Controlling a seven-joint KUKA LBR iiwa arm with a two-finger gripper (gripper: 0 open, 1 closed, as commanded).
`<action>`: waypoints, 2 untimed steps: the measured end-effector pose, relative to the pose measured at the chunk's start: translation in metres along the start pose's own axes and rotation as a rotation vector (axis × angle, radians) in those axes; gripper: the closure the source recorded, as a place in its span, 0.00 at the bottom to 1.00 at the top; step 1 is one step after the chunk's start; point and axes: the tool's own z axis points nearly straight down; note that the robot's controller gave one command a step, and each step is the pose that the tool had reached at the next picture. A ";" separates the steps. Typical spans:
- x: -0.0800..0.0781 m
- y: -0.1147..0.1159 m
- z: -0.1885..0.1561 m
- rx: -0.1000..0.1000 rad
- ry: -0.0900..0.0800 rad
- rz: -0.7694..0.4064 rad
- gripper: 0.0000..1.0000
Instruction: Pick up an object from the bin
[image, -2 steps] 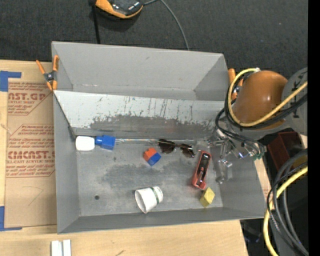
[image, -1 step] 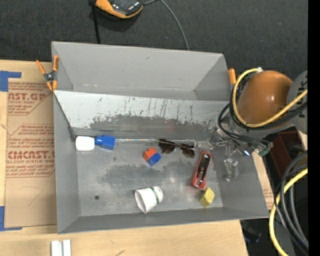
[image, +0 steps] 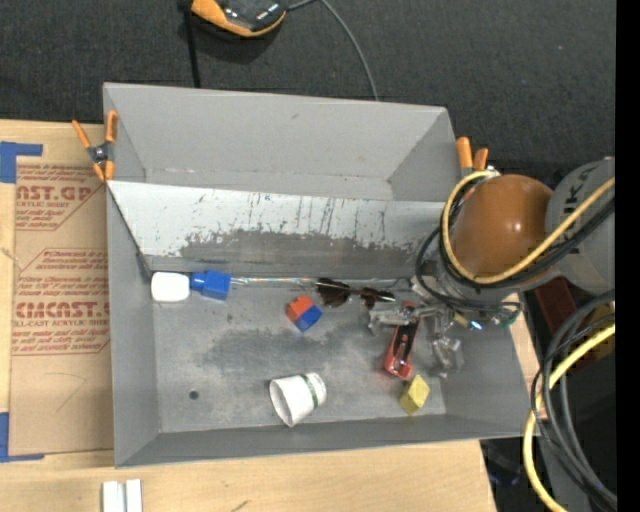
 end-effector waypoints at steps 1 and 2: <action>0.003 -0.008 0.005 0.003 -0.004 -0.284 1.00; 0.003 -0.008 0.005 0.003 -0.004 -0.284 1.00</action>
Offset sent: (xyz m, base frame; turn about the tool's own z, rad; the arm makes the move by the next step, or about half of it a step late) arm 0.0000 0.0000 0.0000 0.0000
